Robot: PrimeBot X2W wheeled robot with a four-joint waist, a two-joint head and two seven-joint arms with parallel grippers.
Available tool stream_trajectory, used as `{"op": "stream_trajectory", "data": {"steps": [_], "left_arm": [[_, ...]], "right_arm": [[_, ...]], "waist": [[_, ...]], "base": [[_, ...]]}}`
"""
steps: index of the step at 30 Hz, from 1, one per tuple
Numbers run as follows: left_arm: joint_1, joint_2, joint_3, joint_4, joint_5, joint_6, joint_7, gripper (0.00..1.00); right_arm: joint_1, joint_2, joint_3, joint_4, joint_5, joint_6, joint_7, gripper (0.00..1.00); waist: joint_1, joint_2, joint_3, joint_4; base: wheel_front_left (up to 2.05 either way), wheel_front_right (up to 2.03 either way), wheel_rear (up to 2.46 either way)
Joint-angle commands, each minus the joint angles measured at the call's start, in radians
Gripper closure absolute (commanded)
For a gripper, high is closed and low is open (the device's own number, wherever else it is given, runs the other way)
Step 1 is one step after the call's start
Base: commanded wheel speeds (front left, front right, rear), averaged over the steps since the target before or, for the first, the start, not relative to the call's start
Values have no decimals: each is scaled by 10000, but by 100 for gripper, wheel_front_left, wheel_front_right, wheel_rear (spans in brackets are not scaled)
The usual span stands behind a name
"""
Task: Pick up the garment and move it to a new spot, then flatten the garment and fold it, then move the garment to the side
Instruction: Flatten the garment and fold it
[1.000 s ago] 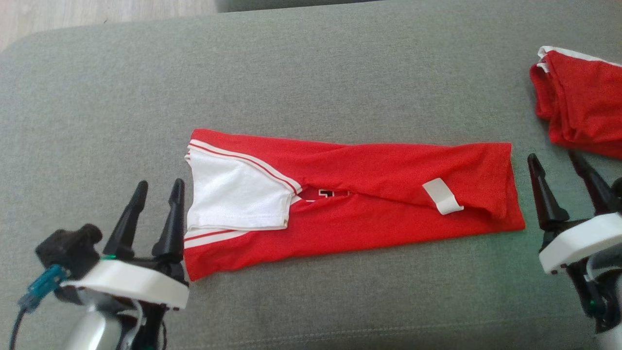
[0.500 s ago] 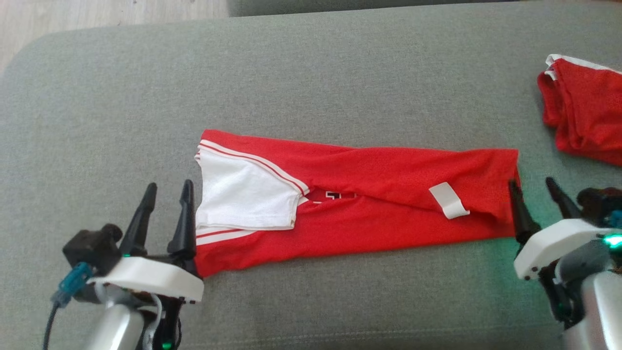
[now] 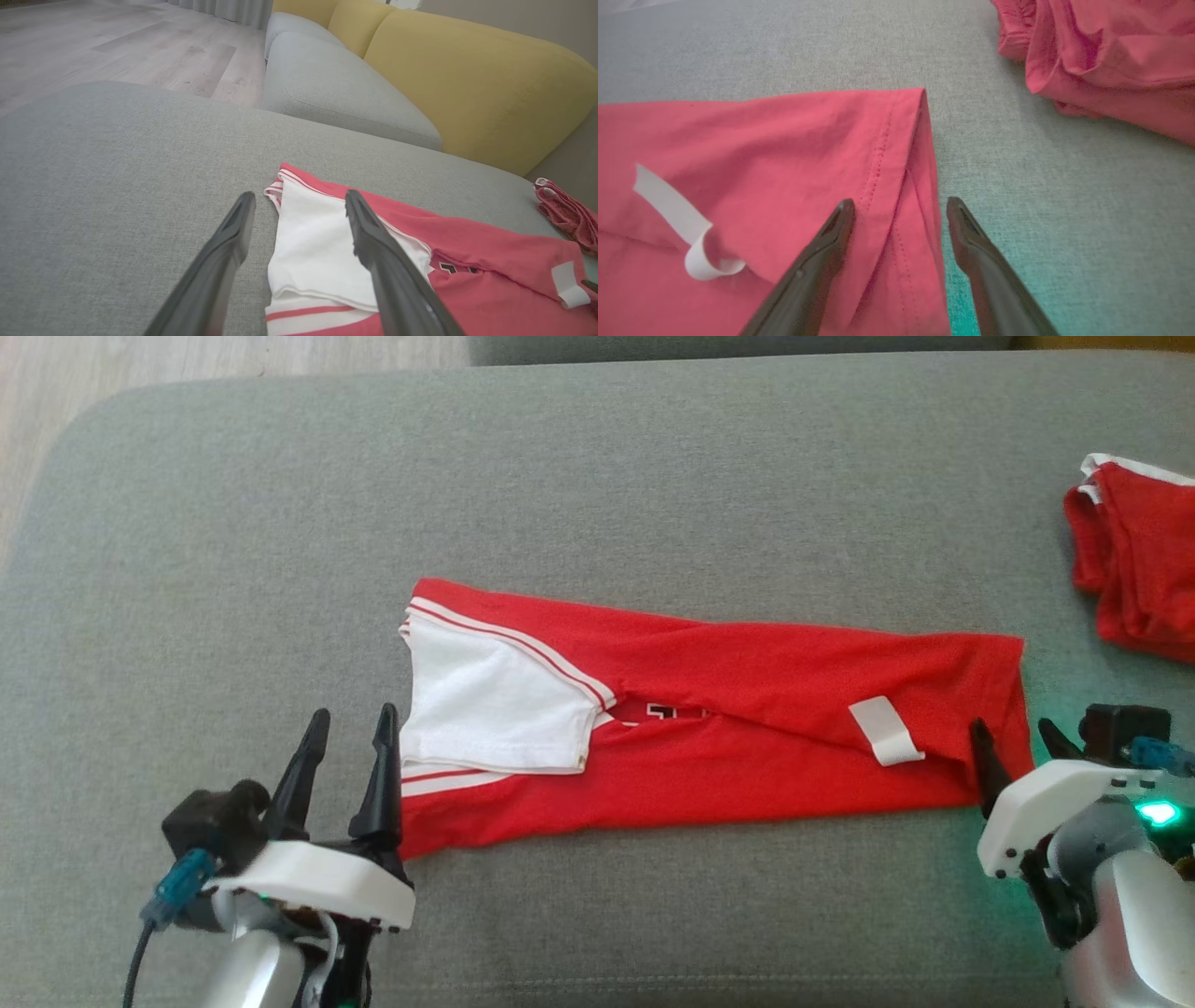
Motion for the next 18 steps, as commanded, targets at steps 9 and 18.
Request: {"op": "stream_trajectory", "data": {"steps": [9,18], "left_arm": [[-459,-163,617,-112,261,-208,-124,0],[-484,-318,781,-32,490,-346,-125,0]], "right_arm": [[-787,128,-104,1069,-395,65,295,19],[-1167,43,411,1415,-13,65,-83,100]], "waist": [[0,0,108,128],[0,0,96,31]], "base": [[0,0,0],[0,0,0]]}}
